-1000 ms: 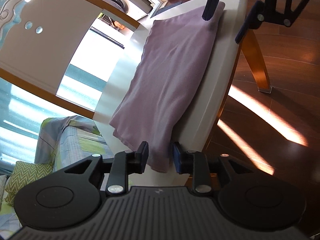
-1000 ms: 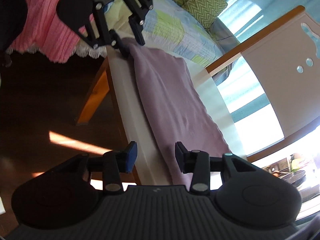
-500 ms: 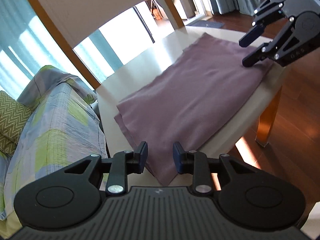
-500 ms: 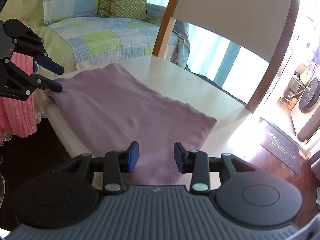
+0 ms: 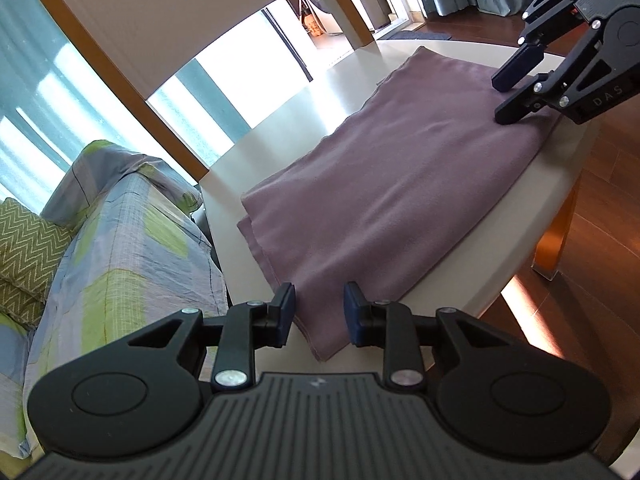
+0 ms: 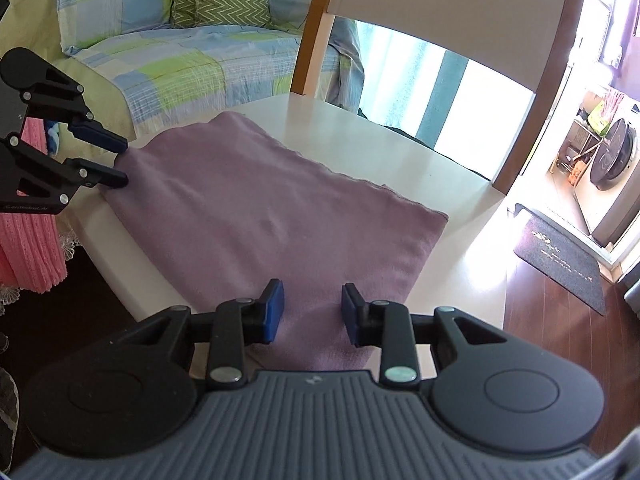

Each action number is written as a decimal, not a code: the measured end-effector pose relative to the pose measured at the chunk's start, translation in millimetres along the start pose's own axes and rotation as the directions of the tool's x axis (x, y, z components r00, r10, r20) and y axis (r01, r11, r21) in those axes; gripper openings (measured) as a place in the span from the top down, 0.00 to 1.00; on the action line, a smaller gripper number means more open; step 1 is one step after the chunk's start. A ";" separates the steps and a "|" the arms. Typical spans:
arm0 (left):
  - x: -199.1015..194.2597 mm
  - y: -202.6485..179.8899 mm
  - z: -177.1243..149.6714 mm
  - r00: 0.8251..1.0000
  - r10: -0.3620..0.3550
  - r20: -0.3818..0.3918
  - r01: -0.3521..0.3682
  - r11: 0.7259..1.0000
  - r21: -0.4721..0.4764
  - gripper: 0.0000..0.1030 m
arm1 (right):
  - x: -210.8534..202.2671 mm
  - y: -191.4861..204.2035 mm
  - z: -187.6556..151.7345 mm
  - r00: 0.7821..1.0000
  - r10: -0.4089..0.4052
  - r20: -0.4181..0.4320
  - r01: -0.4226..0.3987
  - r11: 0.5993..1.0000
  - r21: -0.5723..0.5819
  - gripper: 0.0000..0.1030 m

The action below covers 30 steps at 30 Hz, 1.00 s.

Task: Fold clothes

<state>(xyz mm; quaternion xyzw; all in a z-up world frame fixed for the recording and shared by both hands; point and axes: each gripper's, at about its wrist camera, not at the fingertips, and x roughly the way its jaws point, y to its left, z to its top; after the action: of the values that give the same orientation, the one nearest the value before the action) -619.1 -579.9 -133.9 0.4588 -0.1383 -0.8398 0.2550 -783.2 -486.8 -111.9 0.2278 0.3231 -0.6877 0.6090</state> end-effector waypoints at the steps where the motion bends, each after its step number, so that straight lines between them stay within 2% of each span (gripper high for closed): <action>1: -0.2 -0.5 0.4 1.000 0.000 -0.003 0.000 1.000 0.001 0.68 | 0.0 0.3 -0.5 1.000 -0.001 0.002 0.001 1.000 -0.003 0.72; 7: 0.4 -6.0 4.4 1.000 0.011 -0.010 -0.011 1.000 0.009 0.70 | 5.8 -9.6 0.0 1.000 0.017 0.002 -0.017 0.999 0.041 0.71; 14: 1.9 -5.5 6.7 1.000 0.016 -0.017 -0.017 0.999 -0.034 0.69 | 9.0 -9.9 -0.7 1.000 -0.001 0.005 0.001 0.998 0.060 0.68; 16: -1.6 -3.3 6.0 1.000 0.020 -0.017 -0.021 0.998 -0.053 0.62 | 7.3 -9.3 -1.6 1.000 -0.002 0.006 0.002 0.998 0.059 0.68; 18: -9.9 0.4 4.5 1.000 0.026 -0.011 -0.027 0.996 -0.085 0.47 | 4.6 -11.5 -0.2 1.000 -0.001 0.015 0.000 0.997 0.076 0.67; 19: -16.7 3.3 1.9 1.000 0.031 -0.003 -0.032 0.993 -0.116 0.43 | -1.2 -13.2 0.3 0.999 -0.001 0.042 -0.003 0.996 0.092 0.66; 20: -23.6 6.4 -0.9 0.999 0.038 0.005 -0.036 0.988 -0.148 0.36 | -9.9 -13.9 0.6 0.997 -0.009 0.077 0.001 0.995 0.102 0.58; 21: -29.5 9.0 -4.3 0.999 0.047 0.005 -0.045 0.982 -0.186 0.27 | -20.2 -13.3 0.7 0.993 -0.032 0.113 0.019 0.993 0.113 0.44; 22: -35.4 11.5 -7.7 0.998 0.057 0.005 -0.054 0.973 -0.224 0.23 | -28.5 -12.9 0.4 0.989 -0.053 0.140 0.034 0.990 0.134 0.37; 23: -41.1 14.3 -12.3 0.998 0.068 -0.001 -0.066 0.960 -0.272 0.17 | -34.8 -12.2 -0.5 0.985 -0.069 0.156 0.044 0.986 0.159 0.24; 24: -47.4 17.4 -19.3 0.997 0.075 -0.013 -0.075 0.936 -0.345 0.09 | -38.1 -11.8 -1.1 0.984 -0.078 0.161 0.049 0.983 0.175 0.08; 25: -53.8 20.7 -26.5 0.996 0.080 -0.027 -0.084 0.904 -0.419 0.05 | -42.5 -9.6 -2.5 0.982 -0.092 0.165 0.058 0.978 0.201 0.00; 26: -57.4 22.5 -32.1 0.997 0.077 -0.033 -0.083 0.883 -0.462 0.01 | -47.9 -4.6 -4.8 0.980 -0.105 0.169 0.065 0.972 0.226 0.01; 29: -69.0 25.7 -51.0 0.997 0.056 -0.053 -0.076 0.809 -0.583 0.01 | -56.4 10.9 -9.7 0.979 -0.124 0.163 0.079 0.963 0.258 0.01; 30: -73.0 24.8 -55.9 0.997 0.055 -0.054 -0.076 0.794 -0.603 0.01 | -59.2 17.5 -11.7 0.980 -0.126 0.153 0.080 0.958 0.274 0.01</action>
<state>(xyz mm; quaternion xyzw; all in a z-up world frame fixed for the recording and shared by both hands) -531.9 -559.9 -101.4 0.3624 0.1255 -0.8229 0.4193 -757.7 -438.4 -81.0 0.2312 0.1864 -0.7725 0.5612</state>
